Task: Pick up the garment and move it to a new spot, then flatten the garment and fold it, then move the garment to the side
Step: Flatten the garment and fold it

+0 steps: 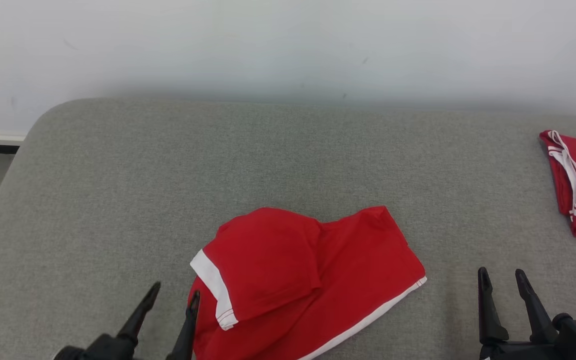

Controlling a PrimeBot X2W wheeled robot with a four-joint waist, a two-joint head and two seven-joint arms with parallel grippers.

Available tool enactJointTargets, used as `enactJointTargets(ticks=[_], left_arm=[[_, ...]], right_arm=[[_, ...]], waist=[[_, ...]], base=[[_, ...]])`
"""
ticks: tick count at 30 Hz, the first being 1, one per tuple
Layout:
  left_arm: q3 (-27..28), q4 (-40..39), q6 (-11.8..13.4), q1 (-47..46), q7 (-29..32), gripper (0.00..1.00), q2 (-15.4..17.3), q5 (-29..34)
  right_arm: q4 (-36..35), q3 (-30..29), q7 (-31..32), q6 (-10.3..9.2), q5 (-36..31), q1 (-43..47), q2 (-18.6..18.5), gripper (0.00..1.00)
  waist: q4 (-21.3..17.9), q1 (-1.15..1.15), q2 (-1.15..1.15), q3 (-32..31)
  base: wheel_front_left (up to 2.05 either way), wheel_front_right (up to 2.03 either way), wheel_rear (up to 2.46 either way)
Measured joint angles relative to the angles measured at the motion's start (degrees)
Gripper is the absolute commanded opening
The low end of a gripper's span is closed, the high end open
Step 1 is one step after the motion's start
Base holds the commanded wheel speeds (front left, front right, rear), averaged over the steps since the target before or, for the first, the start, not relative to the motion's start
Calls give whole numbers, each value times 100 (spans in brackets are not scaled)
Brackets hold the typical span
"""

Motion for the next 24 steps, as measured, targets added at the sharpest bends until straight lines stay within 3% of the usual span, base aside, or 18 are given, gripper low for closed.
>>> enactJointTargets(ticks=[9, 16, 24], left_arm=[[-170, 622, -167, -855, 263, 100, 16, 15], [-444, 731, -179, -615, 376, 100, -14, 46], [-555, 723, -88, -330, 672, 100, 140, 92]], right_arm=[[96, -16, -4, 0, 36, -86, -55, 100], [113, -147, -22, 0, 49, -19, -53, 100], [92, -126, -29, 0, 40, -36, -34, 100]], waist=[[-380, 0, 0, 76], [-653, 0, 0, 148], [-606, 0, 0, 116]], base=[[0, 0, 0], [0, 0, 0], [0, 0, 0]])
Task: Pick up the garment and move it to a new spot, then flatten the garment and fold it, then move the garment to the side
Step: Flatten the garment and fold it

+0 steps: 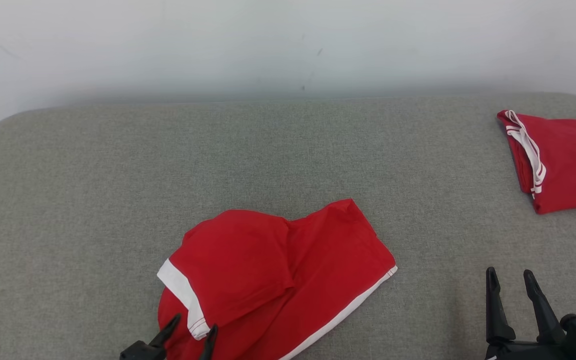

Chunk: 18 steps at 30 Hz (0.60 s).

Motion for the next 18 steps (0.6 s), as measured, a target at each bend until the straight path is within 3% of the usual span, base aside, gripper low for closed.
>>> enactJointTargets(ticks=[2, 3, 4, 5, 6, 13, 18], left_arm=[[-5, 14, 14, 2, 40, 100, -18, -25], [-18, 47, 5, 2, 69, 85, -23, -43], [-22, 87, -11, -1, 91, 28, -40, -75], [-45, 132, -19, -16, 98, 5, -53, -93], [-96, 171, -44, -46, 110, 0, -38, -70], [-268, 147, -176, -736, 58, 0, -51, -5], [-578, 90, -318, -2080, 325, 0, 41, 26]], right_arm=[[-3, 11, -1, 0, -1, -4, 3, 100], [-2, 14, -1, 0, -1, -4, -1, 100], [1, 19, -1, 0, -1, -5, -8, 100], [2, 29, -1, 0, -1, -10, -11, 100], [0, 47, -1, 0, -1, -21, -12, 100], [-8, 80, -2, 0, 11, -43, -32, 100], [11, 112, -2, 0, 52, -155, -18, 100]], waist=[[10, 0, 0, -7], [11, 0, 0, -8], [9, 0, 0, -9], [4, 0, 0, -9], [-5, 0, 0, -7], [-100, 0, 0, 35], [-206, 0, 0, 160]], base=[[0, 0, 0], [0, 0, 0], [0, 0, 0], [0, 0, 0], [0, 0, 0], [0, 0, 0], [0, 0, 0]])
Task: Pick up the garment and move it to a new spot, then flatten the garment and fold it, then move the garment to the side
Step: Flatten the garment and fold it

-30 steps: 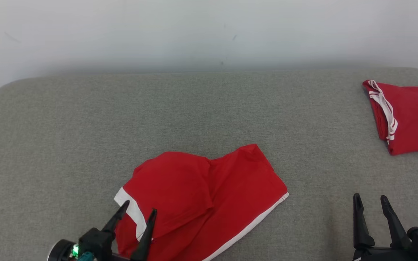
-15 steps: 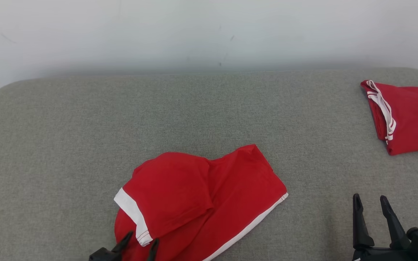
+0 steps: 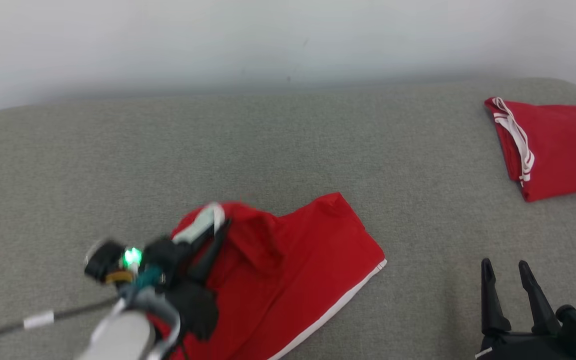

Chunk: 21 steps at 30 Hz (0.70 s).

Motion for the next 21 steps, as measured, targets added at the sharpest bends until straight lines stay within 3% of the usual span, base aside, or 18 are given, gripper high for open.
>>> enactJointTargets(ticks=[13, 21], left_arm=[[-1198, 1239, -44, -2909, 196, 0, 683, -760], [-1773, 2043, -45, -4059, -115, 0, 705, -1038]], right_arm=[[74, 81, -10, 0, 52, -493, 134, 100], [79, 90, -11, 0, 53, -677, 157, 100]], waist=[[-612, 1, 0, 513], [-901, 1, 0, 829]], base=[[0, 0, 0], [0, 0, 0]])
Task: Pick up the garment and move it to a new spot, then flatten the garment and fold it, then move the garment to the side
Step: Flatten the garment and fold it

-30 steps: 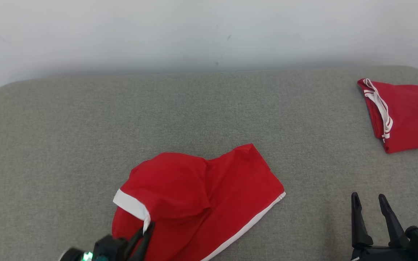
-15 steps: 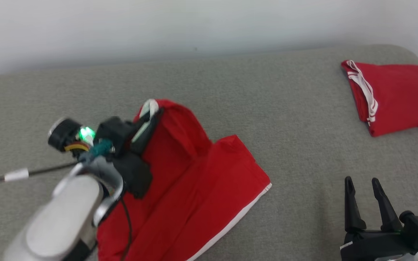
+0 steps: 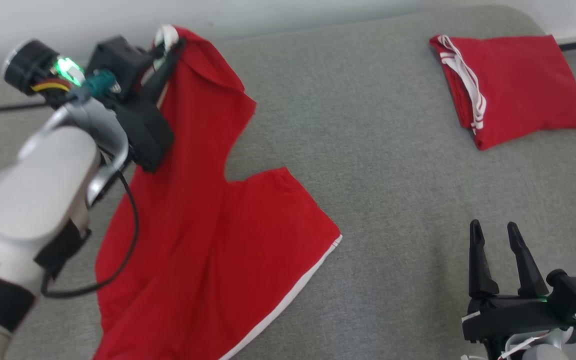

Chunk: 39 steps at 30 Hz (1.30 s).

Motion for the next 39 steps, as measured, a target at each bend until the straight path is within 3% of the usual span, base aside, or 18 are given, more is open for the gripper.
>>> enactJointTargets(ticks=[10, 11, 12, 13, 19, 25, 30, 39], left_arm=[[-654, 1303, 0, -1074, -777, 0, -168, -126], [-740, 1419, 0, -1112, -810, 13, -213, -121], [-786, 1511, -1, -1139, -861, 39, -268, -120], [-788, 1613, -1, -1159, -915, 100, -322, -152], [-1048, 1952, 0, -1157, -1043, 100, -491, -336], [-996, 1847, 0, -867, -1110, 100, -425, -662], [-227, 940, 152, -223, -1125, 100, -222, -766], [1261, -850, 779, 1915, -1126, 100, 30, -452]], right_arm=[[32, 52, -1, 0, 0, -172, 44, 100], [35, 48, -1, 0, -1, -194, 44, 100], [37, 48, -1, 0, -1, -212, 44, 100], [48, 51, -1, 0, -4, -224, 44, 100], [91, 9, -1, 0, -49, -233, 59, 100], [123, -27, -2, 0, -63, -138, 33, 100], [114, -34, -2, 0, -78, 4, 13, 100], [-5, -15, -2, 0, -119, 329, -34, 100]], waist=[[-267, -1, 0, 316], [-279, -1, 0, 339], [-288, -1, 0, 360], [-295, 0, 1, 376], [-233, -1, 0, 325], [-58, -1, 0, 90], [139, -2, -1, -198], [652, -3, -1, -668]], base=[[0, 0, 0], [0, 0, 0], [0, 0, 0], [0, 0, 0], [0, 0, 0], [0, 0, 0], [0, 0, 0], [0, 0, 0]])
